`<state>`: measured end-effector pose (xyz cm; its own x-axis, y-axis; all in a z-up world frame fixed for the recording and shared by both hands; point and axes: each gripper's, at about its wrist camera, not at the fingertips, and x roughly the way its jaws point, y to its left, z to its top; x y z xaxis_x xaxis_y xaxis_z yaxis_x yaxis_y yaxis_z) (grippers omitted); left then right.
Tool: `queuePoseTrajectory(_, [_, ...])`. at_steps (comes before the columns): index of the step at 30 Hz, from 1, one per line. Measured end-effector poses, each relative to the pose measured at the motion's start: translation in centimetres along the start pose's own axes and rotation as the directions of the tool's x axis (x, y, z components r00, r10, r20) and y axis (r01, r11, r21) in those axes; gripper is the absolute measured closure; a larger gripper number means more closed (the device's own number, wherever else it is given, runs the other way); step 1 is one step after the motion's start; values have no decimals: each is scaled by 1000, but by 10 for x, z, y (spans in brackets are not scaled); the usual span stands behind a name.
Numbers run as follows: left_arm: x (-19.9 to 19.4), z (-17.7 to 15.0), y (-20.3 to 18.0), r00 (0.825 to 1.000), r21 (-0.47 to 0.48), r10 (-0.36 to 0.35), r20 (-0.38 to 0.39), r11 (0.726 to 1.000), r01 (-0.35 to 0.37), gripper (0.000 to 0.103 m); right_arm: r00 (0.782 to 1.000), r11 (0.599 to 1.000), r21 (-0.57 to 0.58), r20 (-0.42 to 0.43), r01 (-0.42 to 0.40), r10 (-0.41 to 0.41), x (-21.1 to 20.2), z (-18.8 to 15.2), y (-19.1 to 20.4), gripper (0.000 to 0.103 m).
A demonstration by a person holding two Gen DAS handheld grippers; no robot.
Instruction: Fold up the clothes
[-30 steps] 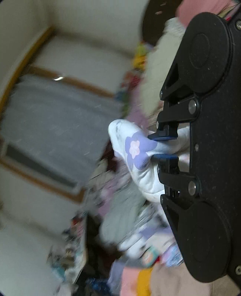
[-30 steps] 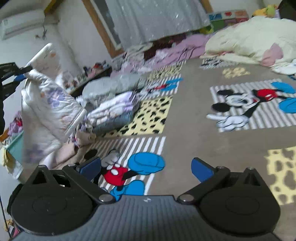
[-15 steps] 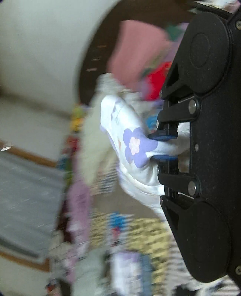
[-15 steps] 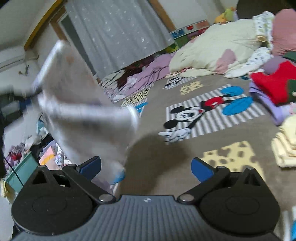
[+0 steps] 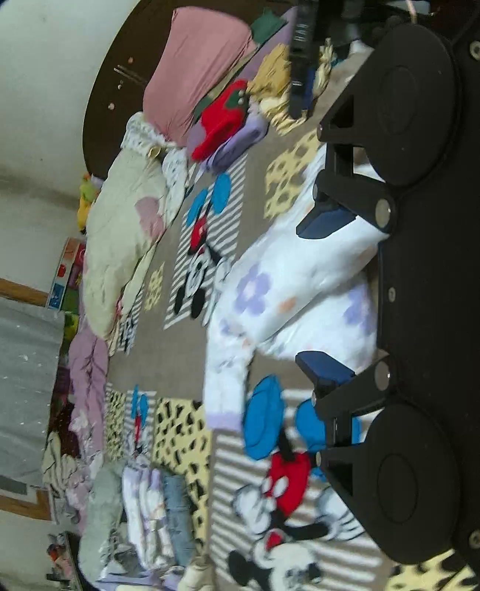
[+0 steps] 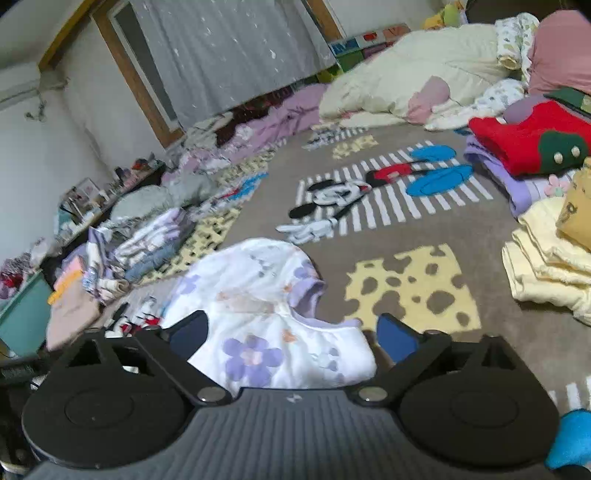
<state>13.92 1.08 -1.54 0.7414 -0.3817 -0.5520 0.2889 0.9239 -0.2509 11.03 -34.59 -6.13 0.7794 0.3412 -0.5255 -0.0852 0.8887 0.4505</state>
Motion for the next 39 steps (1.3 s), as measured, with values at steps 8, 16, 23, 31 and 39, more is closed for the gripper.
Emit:
queuePoseTrajectory(8, [97, 41, 16, 994, 39, -62, -93, 997, 66, 28, 994, 986, 139, -73, 89, -79, 29, -20, -20, 15])
queuePoseTrajectory(16, [151, 44, 10, 978, 52, -83, -190, 994, 94, 74, 995, 963, 268, -102, 21, 7, 59, -25, -43, 25])
queuePoseTrajectory(23, [81, 16, 19, 991, -36, -98, -91, 995, 95, 92, 995, 983, 184, -92, -9, 26, 56, -21, -28, 77])
queuePoseTrajectory(31, [-27, -44, 10, 985, -108, -140, -102, 986, 129, 74, 989, 988, -52, 36, -143, 145, -14, 7, 18, 81])
queuePoseTrajectory(39, [-34, -14, 23, 999, -45, -40, -28, 998, 38, 42, 994, 979, -183, -78, -94, 80, -1, -15, 19, 33])
